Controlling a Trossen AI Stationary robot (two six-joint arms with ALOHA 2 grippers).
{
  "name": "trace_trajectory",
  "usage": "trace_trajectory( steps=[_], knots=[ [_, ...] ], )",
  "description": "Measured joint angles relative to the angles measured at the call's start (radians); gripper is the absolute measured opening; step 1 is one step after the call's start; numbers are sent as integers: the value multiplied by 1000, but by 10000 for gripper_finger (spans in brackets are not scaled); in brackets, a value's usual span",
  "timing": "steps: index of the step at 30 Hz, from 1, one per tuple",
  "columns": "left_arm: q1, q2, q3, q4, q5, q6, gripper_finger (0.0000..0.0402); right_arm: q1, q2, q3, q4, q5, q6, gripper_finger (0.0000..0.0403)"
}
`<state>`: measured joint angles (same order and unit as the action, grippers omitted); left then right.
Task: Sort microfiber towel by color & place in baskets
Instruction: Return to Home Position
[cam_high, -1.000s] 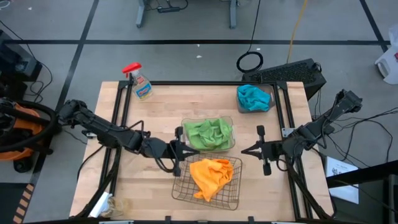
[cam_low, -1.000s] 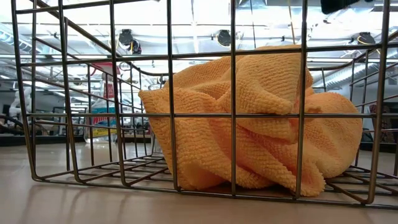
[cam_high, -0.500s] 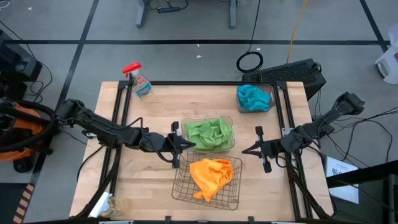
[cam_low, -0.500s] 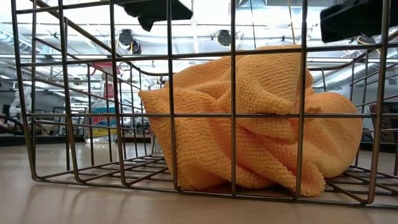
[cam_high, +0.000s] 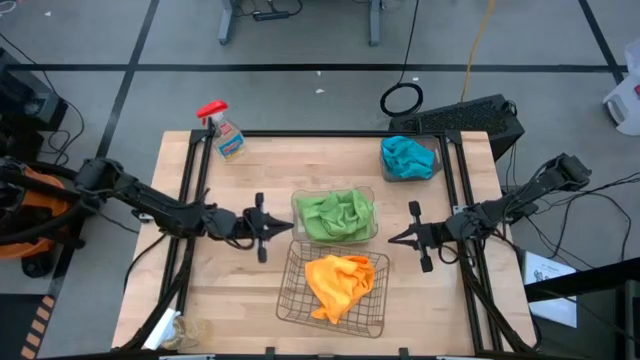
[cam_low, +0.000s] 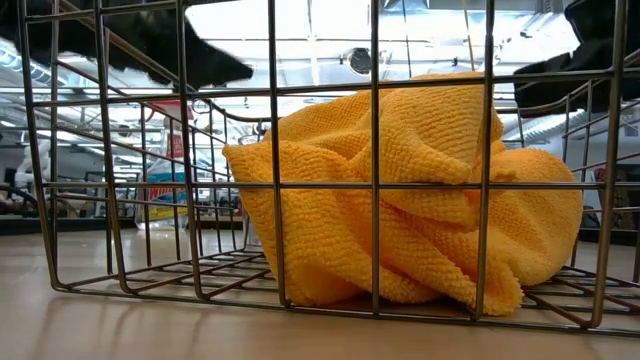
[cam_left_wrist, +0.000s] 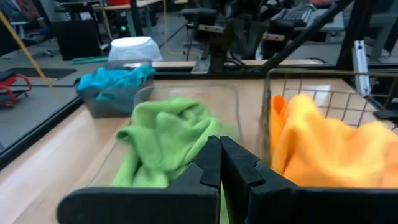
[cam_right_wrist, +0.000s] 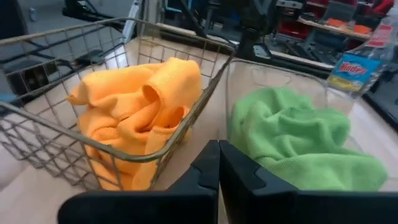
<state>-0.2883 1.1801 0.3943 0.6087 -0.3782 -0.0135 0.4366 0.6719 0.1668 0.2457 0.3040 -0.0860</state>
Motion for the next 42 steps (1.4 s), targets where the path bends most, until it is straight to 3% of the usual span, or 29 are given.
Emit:
trace_trajectory(
  steps=[5, 16, 28, 36, 42],
  knots=[
    [31, -46, -115, 86, 40, -5, 4, -12, -14, -29, 26, -71, 22, 0],
    [80, -103, -299, 274, 142, -7, 4, -13, -46, -99, 116, -103, 22, 0],
    [80, -183, -363, 274, 143, -7, 4, -66, -151, -154, 124, -225, 82, 0],
    [80, -237, -388, 260, 145, -4, 4, -114, -179, -153, 103, -236, 77, 0],
    [79, -291, -388, 240, 216, -2, 4, -150, -197, -153, 99, -306, 76, 0]
  ],
)
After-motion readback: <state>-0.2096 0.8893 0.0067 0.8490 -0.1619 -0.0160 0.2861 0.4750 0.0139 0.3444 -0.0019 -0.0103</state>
